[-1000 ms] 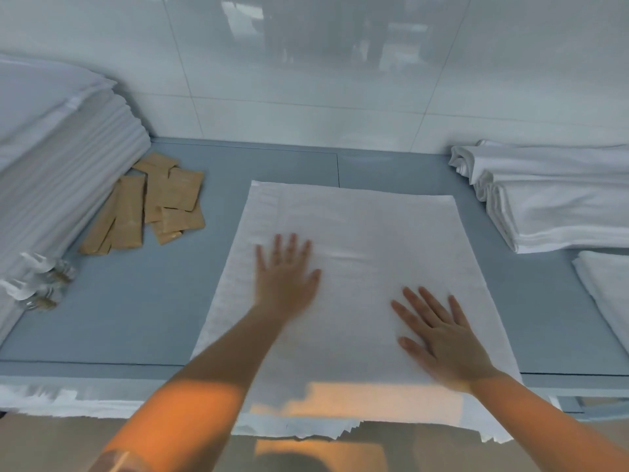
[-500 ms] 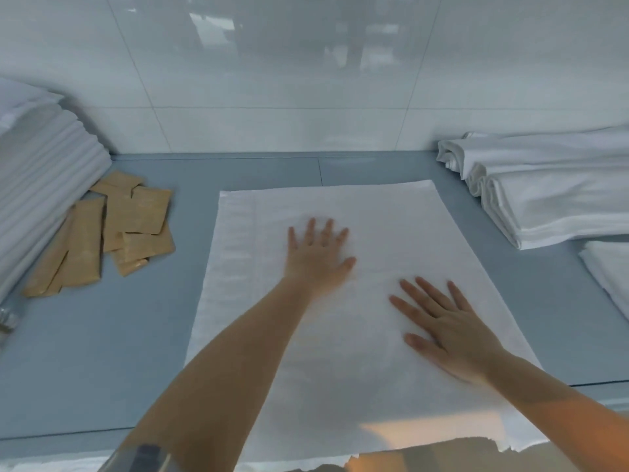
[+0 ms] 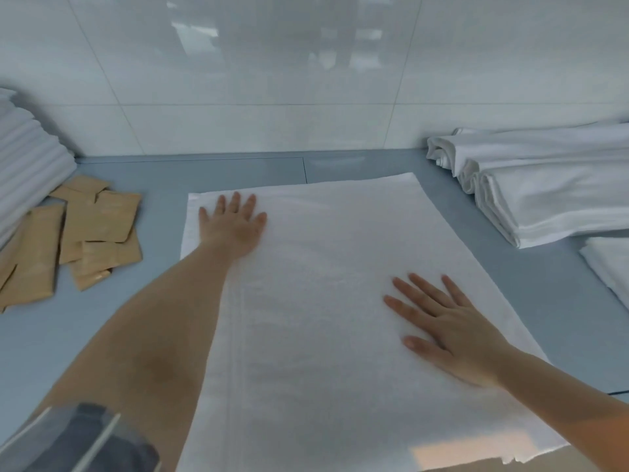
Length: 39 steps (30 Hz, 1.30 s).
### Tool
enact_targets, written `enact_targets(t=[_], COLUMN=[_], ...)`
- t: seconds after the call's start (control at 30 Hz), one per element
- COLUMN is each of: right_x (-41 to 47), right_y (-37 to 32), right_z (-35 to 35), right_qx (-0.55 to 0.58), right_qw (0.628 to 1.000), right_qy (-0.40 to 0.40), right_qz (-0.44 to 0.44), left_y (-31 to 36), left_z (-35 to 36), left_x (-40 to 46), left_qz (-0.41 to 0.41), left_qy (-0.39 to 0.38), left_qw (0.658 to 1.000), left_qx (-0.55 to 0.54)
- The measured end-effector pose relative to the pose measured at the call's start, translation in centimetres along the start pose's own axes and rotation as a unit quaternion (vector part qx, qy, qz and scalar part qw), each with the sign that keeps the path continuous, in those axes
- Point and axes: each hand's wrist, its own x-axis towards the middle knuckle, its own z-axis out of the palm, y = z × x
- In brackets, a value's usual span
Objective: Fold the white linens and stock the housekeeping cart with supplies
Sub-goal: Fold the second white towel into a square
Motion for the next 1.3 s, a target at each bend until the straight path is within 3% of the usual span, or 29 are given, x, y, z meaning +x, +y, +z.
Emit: enact_targets(t=[0.07, 0.23, 0.43, 0.67, 0.77, 0.83, 0.93, 1.1, 1.3], right_x=[0.0, 0.1, 0.3, -0.3, -2.1, -4.2, -6.1, -4.4, -10.6], right_y=[-0.1, -0.2, -0.2, -0.3, -1.7, -3.0, -4.1, -3.2, -4.7], right_z=[-0.1, -0.3, -0.2, -0.7, -1.1, -0.6, 0.5, -0.8, 0.8], right_qx=[0.005, 0.006, 0.011, 0.02, 0.066, 0.088, 0.074, 0.08, 0.129], right_qw=[1.0, 1.0, 1.0, 0.999, 0.996, 0.99, 0.986, 0.986, 0.981], right_qy=[-0.004, -0.018, -0.013, -0.034, 0.027, 0.04, -0.025, -0.029, 0.138], right_qz=[0.004, 0.013, 0.016, 0.022, 0.06, 0.102, 0.149, 0.141, 0.051], left_y=[0.8, 4.9, -2.9, 3.4, 3.3, 2.4, 2.0, 2.1, 0.0], left_z=[0.1, 1.6, 0.5, 1.4, 2.4, 2.9, 3.3, 2.6, 2.8], left_x=[-1.3, -7.2, -10.1, -25.3, -29.9, -31.0, -30.9, -29.1, -32.8], left_qz=[-0.007, 0.129, -0.032, 0.033, 0.018, 0.017, 0.024, 0.031, 0.104], left_qy=[0.018, 0.009, -0.011, 0.0, -0.023, -0.016, 0.005, -0.011, -0.009], left_qw=[1.0, 0.991, 0.999, 0.998, 0.999, 1.0, 1.0, 0.999, 0.995], left_qx=[0.005, 0.011, 0.0, -0.053, -0.044, -0.012, 0.002, -0.012, 0.0])
